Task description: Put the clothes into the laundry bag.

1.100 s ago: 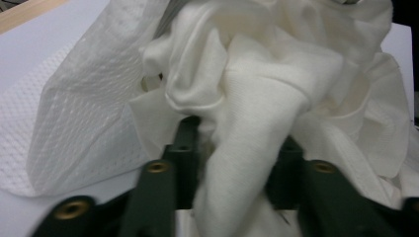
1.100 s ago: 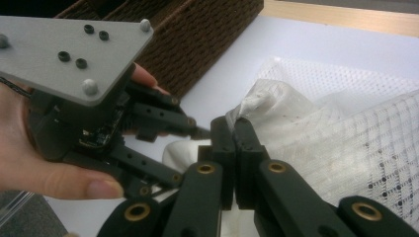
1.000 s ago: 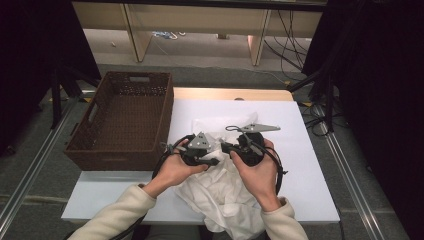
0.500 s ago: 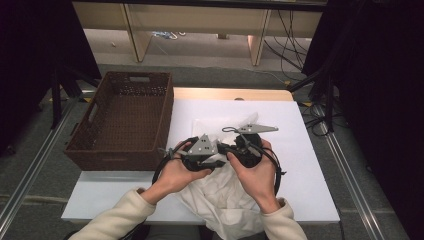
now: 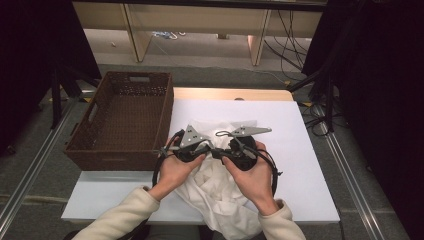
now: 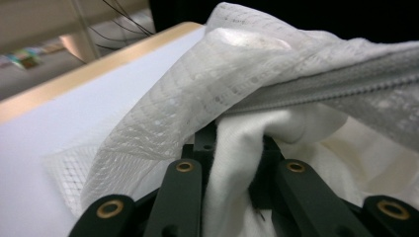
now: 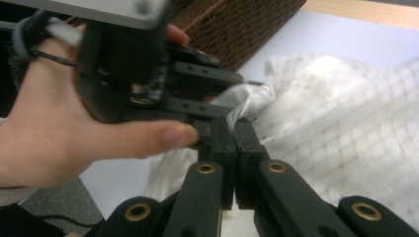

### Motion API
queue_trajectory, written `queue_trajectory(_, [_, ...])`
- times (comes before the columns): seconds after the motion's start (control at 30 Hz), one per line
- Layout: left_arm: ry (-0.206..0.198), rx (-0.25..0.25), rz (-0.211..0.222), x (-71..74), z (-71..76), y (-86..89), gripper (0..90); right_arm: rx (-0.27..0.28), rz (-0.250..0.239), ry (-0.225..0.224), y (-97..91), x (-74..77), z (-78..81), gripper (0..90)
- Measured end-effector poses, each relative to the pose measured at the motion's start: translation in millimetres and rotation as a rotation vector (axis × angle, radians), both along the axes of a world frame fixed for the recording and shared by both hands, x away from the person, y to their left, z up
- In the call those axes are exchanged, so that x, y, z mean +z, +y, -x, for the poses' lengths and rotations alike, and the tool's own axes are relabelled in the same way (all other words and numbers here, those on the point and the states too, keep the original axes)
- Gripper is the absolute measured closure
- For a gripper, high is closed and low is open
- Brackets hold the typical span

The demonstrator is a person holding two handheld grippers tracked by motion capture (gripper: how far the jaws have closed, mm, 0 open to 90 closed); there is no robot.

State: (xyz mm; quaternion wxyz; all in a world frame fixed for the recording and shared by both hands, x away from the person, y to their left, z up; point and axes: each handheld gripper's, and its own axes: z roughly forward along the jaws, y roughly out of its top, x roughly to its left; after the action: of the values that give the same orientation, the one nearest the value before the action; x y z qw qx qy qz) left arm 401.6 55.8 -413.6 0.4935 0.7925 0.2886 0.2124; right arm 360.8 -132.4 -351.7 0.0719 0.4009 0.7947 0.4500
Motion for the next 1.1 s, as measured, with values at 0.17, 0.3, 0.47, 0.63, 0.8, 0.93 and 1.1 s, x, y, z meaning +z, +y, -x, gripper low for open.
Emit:
queue_trajectory(0.17, [0.049,-0.060,-0.007,-11.3,-3.5,4.6,69.2,0.005,0.039,-0.006,0.9,-5.0,-4.4,90.0])
queue_trajectory(0.3, [0.105,-0.098,-0.047,-9.0,-1.0,10.4,43.9,-0.012,0.046,0.026,2.3,-10.6,-7.4,90.0])
queue_trajectory(0.47, [0.109,-0.140,-0.087,4.7,17.0,27.0,34.6,-0.036,0.051,0.002,-5.1,-7.9,-9.3,90.0])
queue_trajectory(0.63, [0.172,-0.148,-0.110,-13.8,17.0,29.2,42.5,-0.034,0.068,-0.007,-6.5,-7.8,-10.3,90.0])
queue_trajectory(0.8, [0.215,-0.172,-0.035,-23.3,14.5,15.0,80.0,-0.040,0.082,-0.008,-3.8,-10.1,-10.4,90.0])
queue_trajectory(0.93, [0.169,-0.178,-0.003,-9.7,18.4,5.1,86.3,-0.038,0.071,-0.004,-5.2,-10.8,-12.2,90.0])
queue_trajectory(1.1, [0.136,-0.209,0.039,9.3,29.1,-4.1,86.8,-0.066,0.041,-0.024,-5.5,-4.8,-7.3,90.0])
